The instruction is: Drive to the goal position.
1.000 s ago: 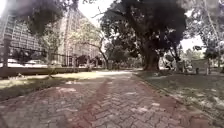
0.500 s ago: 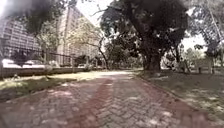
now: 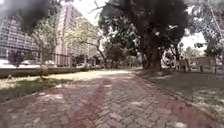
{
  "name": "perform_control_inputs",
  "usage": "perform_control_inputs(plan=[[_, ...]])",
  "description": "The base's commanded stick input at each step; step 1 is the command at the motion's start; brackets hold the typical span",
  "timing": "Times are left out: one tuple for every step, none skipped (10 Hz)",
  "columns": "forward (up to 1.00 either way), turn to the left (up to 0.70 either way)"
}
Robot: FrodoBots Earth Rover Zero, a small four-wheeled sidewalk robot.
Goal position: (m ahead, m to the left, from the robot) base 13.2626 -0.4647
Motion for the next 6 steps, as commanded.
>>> perform_control_inputs(plan=[[0.7,0.0],[0.7,0.0],[0.7,0.0],[0.7,0.0],[0.7,0.0],[0.7,0.0]])
